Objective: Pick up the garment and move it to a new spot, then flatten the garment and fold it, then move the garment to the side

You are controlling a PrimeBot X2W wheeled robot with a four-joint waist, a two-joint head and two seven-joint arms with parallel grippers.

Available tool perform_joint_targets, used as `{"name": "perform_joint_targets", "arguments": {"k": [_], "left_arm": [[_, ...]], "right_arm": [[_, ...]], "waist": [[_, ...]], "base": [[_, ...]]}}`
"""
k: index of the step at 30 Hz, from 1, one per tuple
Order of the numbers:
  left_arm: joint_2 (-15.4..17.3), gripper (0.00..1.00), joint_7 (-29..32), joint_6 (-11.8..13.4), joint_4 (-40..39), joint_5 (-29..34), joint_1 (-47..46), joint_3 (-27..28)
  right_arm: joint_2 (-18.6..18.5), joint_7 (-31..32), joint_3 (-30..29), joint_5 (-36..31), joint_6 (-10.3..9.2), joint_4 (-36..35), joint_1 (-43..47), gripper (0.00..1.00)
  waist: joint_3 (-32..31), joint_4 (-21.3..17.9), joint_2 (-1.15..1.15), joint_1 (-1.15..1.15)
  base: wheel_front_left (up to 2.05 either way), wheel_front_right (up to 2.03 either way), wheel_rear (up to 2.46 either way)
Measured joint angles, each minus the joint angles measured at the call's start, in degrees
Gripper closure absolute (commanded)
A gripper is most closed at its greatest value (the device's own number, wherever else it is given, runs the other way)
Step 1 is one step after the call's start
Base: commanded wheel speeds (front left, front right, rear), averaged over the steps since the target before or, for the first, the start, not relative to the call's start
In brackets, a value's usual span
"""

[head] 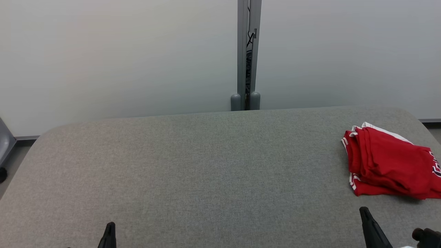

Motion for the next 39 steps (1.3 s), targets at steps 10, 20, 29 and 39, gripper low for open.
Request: {"name": "perform_joint_targets", "arguments": {"k": [10,20,29,39], "left_arm": [[0.01,1.00,2.50,0.01,-0.45,-7.99,-2.14,1.67],[0.03,1.00,4.77,0.01,-0.80,-15.15,-3.85,3.22],[0.05,1.00,6.60,0.01,-1.05,-21.08,-5.81,4.38],[0.07,1.00,8.46,0.01,-1.16,-26.95,-7.12,5.77]], "right_arm": [[0.90,1.98,-1.37,7.37,0.00,1.14,-2.81,1.00],[1.47,3.74,-2.23,13.92,0.00,2.40,-5.28,1.00],[2.27,5.16,-3.27,19.37,0.00,3.07,-7.34,1.00],[2.79,6.70,-4.00,24.76,0.00,4.21,-9.21,1.00]], "waist": [[0.79,-0.01,0.00,0.00],[1.58,-0.02,0.00,0.00],[2.29,-0.03,0.00,0.00],[3.07,-0.04,0.00,0.00]], "base": [[0.00,0.00,0.00],[0.00,0.00,0.00],[0.00,0.00,0.00],[0.00,0.00,0.00]]}}
